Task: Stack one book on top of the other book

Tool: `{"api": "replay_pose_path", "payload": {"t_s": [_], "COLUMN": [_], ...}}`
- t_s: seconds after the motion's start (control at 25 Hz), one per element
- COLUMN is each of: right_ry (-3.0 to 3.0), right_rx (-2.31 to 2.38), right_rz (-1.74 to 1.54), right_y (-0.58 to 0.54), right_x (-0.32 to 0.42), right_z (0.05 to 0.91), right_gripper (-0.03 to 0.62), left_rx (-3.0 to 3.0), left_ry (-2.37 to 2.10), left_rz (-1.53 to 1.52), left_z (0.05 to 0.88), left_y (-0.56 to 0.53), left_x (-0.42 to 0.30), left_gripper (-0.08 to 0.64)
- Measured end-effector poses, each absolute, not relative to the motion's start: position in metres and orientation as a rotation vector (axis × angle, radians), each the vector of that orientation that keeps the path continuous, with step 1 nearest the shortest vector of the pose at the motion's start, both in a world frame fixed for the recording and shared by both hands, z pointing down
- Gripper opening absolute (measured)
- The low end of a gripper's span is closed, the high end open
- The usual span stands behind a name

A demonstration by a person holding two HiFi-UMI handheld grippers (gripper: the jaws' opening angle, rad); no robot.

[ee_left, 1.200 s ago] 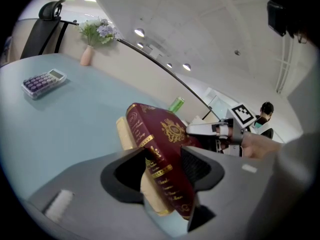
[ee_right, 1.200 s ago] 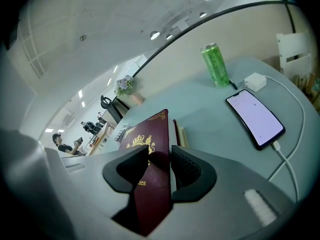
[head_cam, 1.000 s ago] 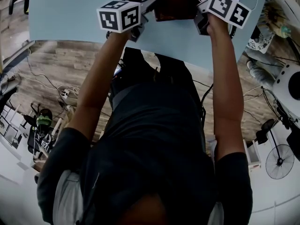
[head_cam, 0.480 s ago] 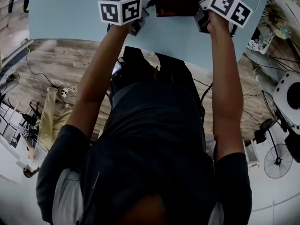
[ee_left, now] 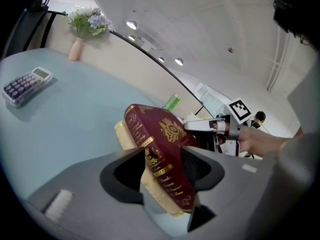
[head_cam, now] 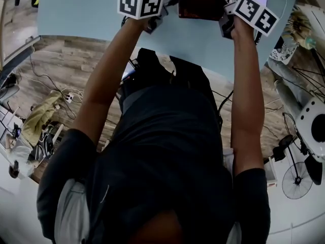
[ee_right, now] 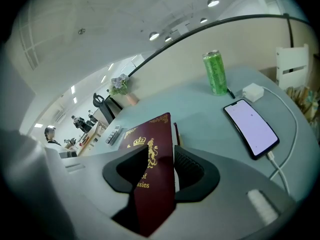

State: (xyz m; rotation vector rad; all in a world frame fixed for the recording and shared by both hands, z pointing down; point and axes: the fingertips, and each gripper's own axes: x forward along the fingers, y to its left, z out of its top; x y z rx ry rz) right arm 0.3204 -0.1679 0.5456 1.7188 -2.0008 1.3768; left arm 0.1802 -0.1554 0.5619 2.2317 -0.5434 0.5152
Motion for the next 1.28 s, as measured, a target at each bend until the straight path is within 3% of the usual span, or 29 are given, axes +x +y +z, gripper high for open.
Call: {"api": "replay_pose_path", "payload": {"t_s": [0.48,0.92,1.0,1.28], "right_ry": [-2.096,-2.527,-2.548,-2.596], "right_rx": [1.85,1.757,1.733,1.718], "right_rz": [1.006,0.627,0.547,0.383], "right_y": [-0.176,-0.152,-0.143,-0.11], "right_x": [0.315,0.239,0.226,0.183], "right_z": [0.444,0.277,0.252,0.182], "right_gripper": [0.143,0.143,0.095,0.089], "left_rx": [2.376,2.561,2.592,2.705], "left_ry": [-0.62,-0.7,-0.716,-0.784], "left_rz": [0.404,0.25,0.214,0.115], "left_z": [0.465,0.349,0.328,0.266], "left_y": [-0.186,-0.182,-0.18,-0.167], "left_x": [0.116,0.041,0.027,-0.027], "left_gripper": [0.27,0.27,0.27,0.268]}}
